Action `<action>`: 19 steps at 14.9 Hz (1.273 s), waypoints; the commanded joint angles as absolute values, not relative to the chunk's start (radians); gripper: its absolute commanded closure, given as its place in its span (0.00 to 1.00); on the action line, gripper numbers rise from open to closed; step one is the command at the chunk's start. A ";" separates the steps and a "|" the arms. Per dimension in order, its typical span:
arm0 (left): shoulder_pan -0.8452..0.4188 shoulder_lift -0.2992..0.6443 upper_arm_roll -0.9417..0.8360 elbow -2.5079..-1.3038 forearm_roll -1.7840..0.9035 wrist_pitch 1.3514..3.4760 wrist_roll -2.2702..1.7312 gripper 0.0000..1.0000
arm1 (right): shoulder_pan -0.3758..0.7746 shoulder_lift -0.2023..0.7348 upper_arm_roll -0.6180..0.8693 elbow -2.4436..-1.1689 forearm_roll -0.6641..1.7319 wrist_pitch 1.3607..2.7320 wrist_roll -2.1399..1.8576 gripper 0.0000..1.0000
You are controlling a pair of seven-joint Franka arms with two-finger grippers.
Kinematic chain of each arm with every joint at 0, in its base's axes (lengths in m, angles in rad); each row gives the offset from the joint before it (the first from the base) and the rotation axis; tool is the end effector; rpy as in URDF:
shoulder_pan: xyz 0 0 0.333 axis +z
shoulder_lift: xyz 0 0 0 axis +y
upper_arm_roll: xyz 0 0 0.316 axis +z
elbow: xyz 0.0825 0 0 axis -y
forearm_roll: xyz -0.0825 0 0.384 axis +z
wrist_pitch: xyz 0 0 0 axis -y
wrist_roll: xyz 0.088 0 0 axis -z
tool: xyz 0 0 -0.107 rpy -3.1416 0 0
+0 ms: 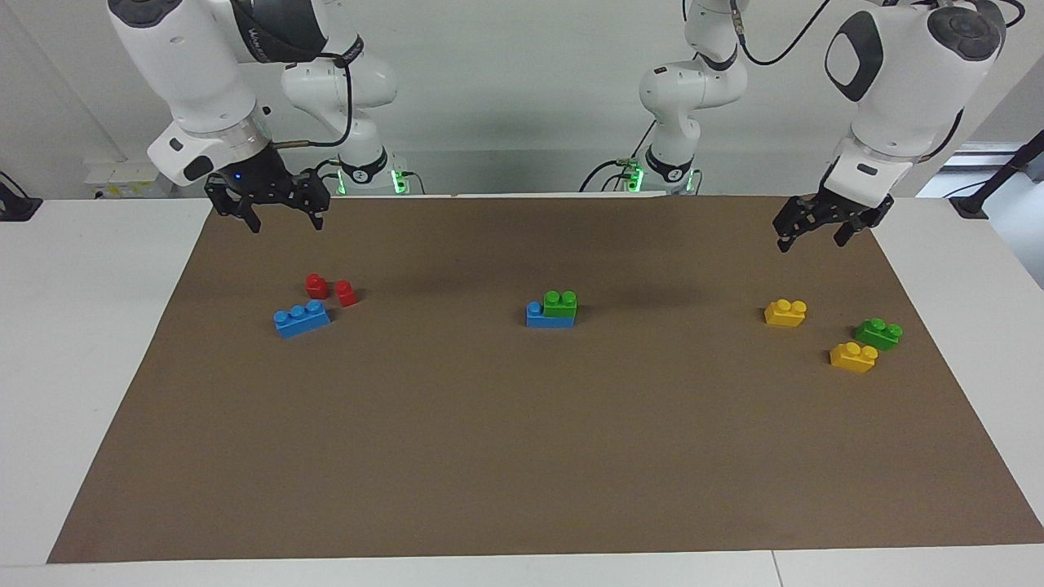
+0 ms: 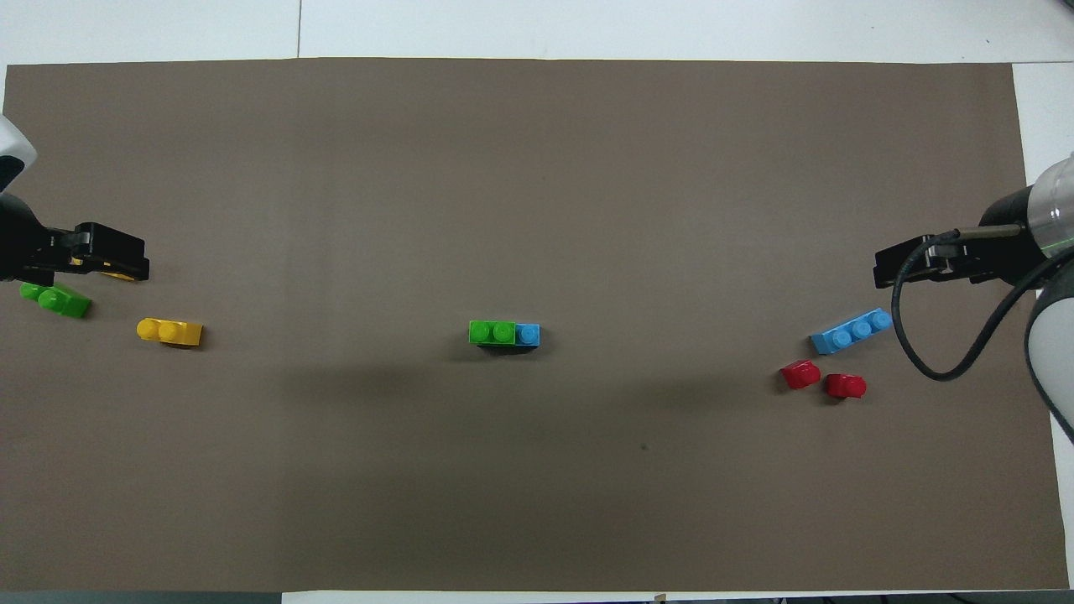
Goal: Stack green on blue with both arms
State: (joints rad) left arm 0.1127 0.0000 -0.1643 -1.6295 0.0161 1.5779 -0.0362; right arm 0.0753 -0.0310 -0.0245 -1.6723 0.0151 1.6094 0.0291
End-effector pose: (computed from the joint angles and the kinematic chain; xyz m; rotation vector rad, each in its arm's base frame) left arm 0.5524 -0.0268 0.5974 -3.1222 0.0249 0.0794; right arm 0.5453 0.0291 0.5969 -3.1265 -0.0327 0.0508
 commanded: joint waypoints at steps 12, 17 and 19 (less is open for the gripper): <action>0.120 0.002 -0.170 -1.603 0.006 1.559 -0.015 0.00 | 0.064 -0.021 -0.026 -1.652 -0.026 1.566 -0.005 0.01; 0.120 0.002 -0.170 -1.603 0.003 1.559 -0.015 0.00 | 0.066 -0.025 -0.026 -1.652 -0.026 1.568 -0.002 0.00; 0.123 0.002 -0.170 -1.603 0.003 1.560 -0.014 0.00 | 0.066 -0.025 -0.025 -1.652 -0.046 1.566 -0.003 0.00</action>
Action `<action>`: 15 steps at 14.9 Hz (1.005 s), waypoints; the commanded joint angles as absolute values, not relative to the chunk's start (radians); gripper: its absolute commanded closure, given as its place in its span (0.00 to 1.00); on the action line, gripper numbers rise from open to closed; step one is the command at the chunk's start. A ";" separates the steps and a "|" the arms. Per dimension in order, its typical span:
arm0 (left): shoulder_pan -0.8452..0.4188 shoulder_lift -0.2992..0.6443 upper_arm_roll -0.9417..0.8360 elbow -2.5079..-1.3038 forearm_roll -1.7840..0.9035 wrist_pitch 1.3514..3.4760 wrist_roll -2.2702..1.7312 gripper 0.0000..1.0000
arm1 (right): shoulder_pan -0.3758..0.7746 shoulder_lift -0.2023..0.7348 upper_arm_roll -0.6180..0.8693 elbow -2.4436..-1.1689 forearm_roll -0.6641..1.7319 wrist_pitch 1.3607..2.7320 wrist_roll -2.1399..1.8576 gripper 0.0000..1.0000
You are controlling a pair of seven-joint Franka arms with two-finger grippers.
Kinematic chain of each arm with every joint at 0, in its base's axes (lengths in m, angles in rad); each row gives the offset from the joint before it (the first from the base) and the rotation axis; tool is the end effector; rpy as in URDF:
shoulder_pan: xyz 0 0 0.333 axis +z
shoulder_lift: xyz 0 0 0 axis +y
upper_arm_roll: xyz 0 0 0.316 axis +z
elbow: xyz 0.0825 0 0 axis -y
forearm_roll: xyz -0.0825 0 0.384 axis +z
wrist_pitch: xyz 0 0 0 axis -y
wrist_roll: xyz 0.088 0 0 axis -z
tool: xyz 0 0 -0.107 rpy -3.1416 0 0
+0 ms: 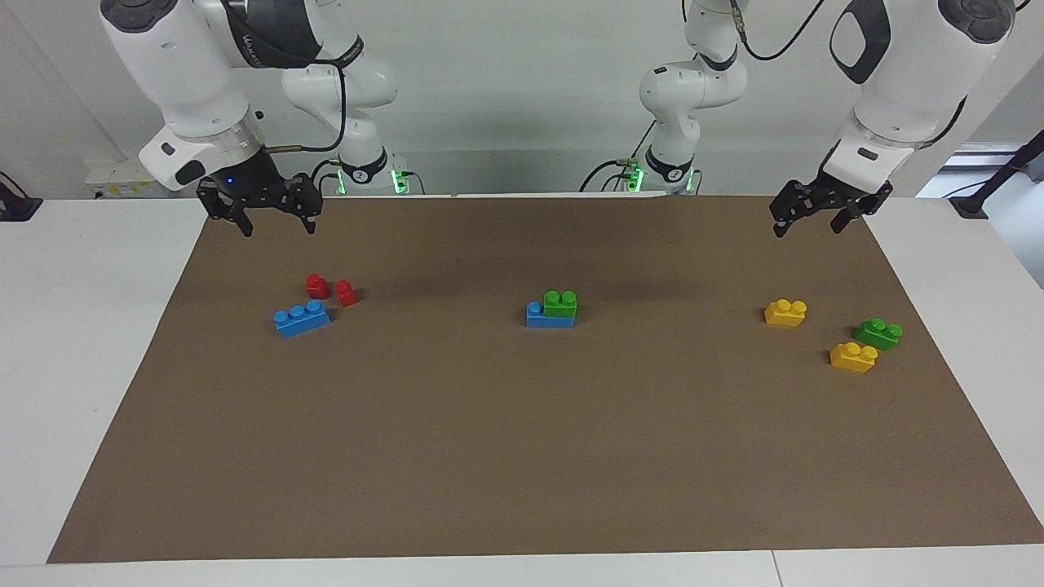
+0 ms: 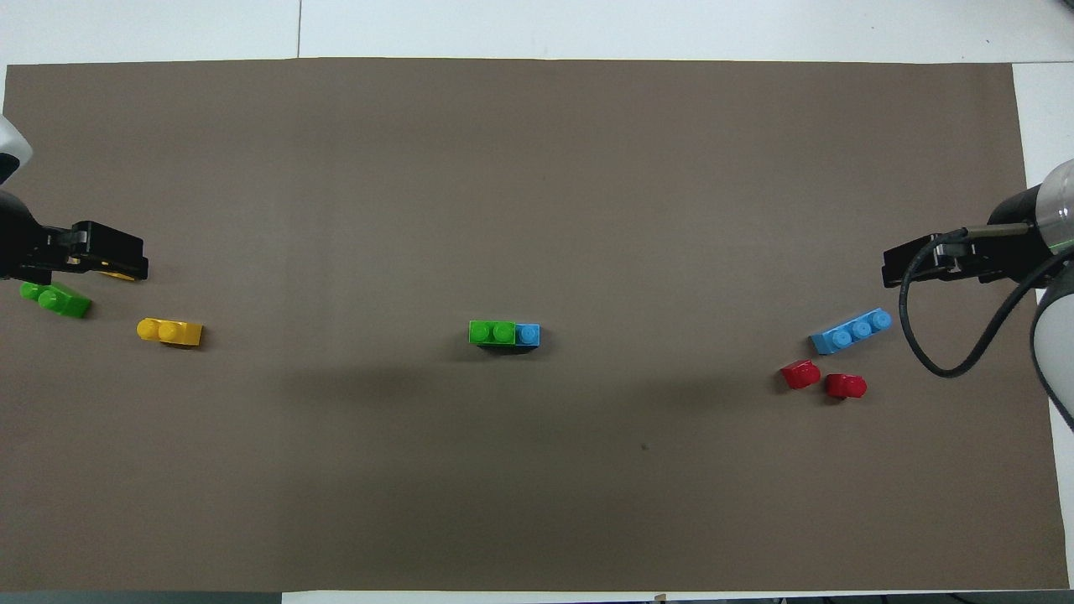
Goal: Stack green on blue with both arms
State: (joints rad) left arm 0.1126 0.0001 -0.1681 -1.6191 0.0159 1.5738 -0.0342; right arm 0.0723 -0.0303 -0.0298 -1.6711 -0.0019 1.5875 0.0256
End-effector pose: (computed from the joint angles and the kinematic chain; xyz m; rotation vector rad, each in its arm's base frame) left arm 0.5524 -0.0290 0.6019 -3.1227 0.0339 0.0697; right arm 0.5434 0.0227 0.5952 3.1375 0.0267 -0.0836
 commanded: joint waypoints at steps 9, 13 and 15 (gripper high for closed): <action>0.121 0.000 -0.170 -1.606 0.000 1.580 -0.014 0.00 | 0.071 -0.026 -0.023 -1.652 -0.049 1.568 -0.002 0.00; 0.121 0.000 -0.170 -1.608 0.000 1.583 -0.015 0.00 | 0.072 -0.026 -0.023 -1.652 -0.040 1.568 0.005 0.00; 0.123 0.000 -0.170 -1.608 -0.002 1.588 -0.015 0.00 | 0.075 -0.026 -0.023 -1.652 -0.037 1.566 0.003 0.00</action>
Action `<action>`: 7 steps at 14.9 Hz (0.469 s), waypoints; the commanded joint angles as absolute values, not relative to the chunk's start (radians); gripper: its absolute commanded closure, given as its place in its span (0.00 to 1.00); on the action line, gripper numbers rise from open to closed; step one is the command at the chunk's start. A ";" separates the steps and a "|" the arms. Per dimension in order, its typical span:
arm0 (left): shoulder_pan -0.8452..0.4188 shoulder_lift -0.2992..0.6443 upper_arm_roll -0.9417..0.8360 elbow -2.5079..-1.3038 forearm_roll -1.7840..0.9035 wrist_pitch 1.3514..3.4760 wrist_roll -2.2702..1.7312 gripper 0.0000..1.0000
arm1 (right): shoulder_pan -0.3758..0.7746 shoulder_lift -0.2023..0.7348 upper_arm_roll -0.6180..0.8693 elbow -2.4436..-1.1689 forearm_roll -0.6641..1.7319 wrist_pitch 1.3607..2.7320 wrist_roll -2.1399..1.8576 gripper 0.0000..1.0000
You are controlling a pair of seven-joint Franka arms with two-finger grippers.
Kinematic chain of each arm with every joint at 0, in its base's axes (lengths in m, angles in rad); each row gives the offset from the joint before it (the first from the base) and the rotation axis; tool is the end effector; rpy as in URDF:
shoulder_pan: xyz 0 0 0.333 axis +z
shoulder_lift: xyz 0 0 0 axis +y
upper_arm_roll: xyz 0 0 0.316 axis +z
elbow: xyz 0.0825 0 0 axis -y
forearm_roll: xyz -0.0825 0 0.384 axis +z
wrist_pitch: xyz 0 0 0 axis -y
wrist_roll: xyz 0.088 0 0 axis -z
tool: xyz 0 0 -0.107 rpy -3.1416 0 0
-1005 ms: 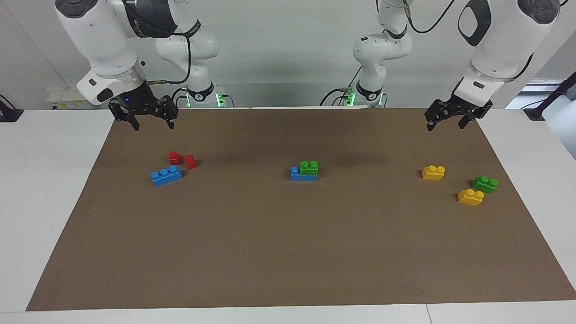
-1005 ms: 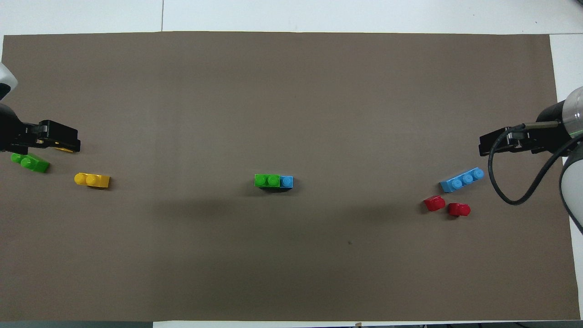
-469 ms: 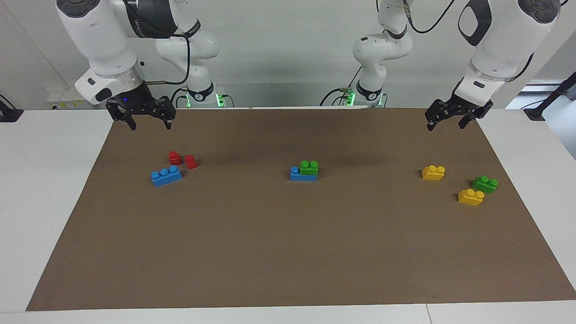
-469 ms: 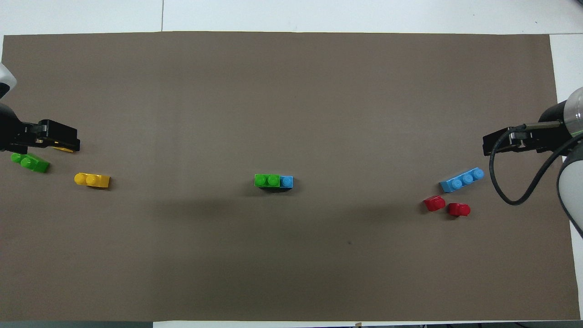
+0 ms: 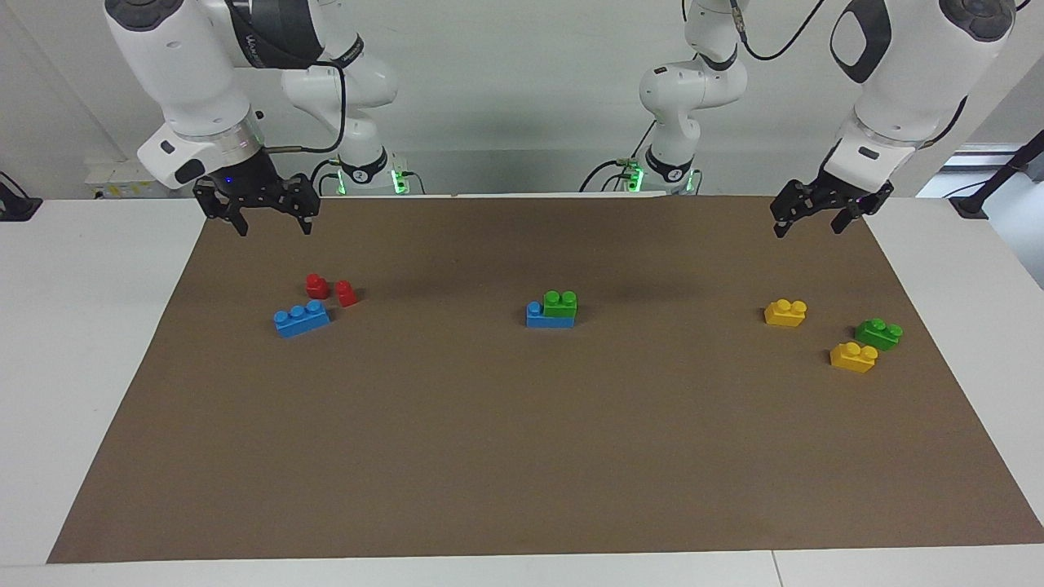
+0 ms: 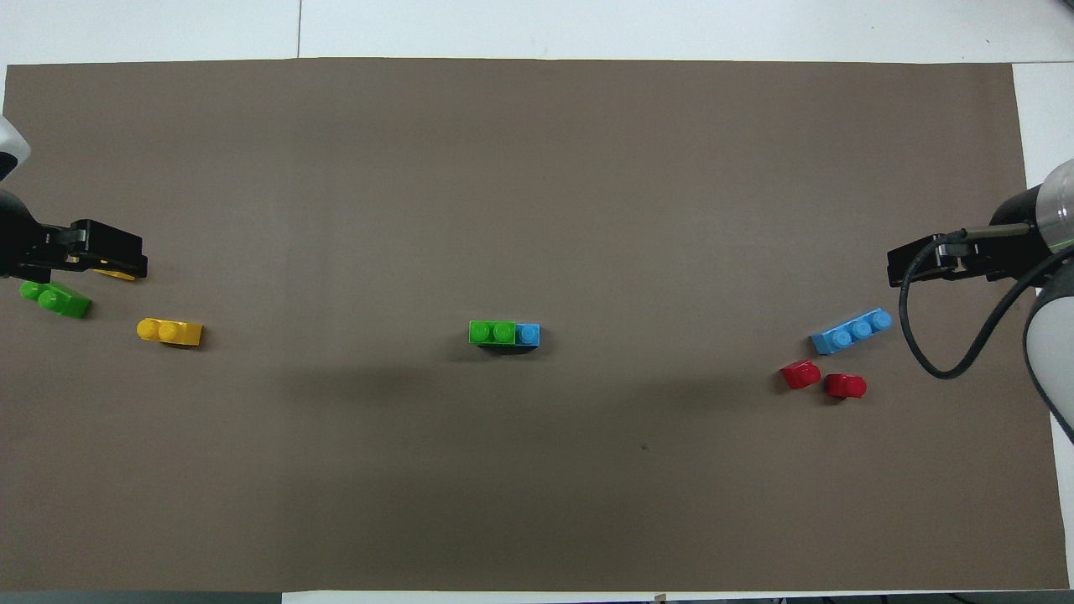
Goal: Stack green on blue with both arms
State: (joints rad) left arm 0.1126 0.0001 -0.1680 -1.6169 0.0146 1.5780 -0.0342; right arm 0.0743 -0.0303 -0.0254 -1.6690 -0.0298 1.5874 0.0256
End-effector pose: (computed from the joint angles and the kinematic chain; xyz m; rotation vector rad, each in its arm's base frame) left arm 0.5529 -0.0291 0.6033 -3.1245 0.0337 0.0599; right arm 0.5435 0.0233 0.5963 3.1095 0.0382 -0.0781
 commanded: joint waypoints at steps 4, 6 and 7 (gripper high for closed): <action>0.123 0.000 -0.170 -1.609 -0.002 1.591 -0.014 0.00 | 0.077 -0.026 -0.023 -1.652 -0.031 1.563 0.006 0.00; 0.121 -0.005 -0.170 -1.614 -0.002 1.591 -0.014 0.00 | 0.077 -0.028 -0.023 -1.652 -0.029 1.560 0.009 0.00; 0.123 -0.005 -0.170 -1.614 -0.002 1.591 -0.014 0.00 | 0.077 -0.028 -0.023 -1.652 -0.026 1.559 0.009 0.00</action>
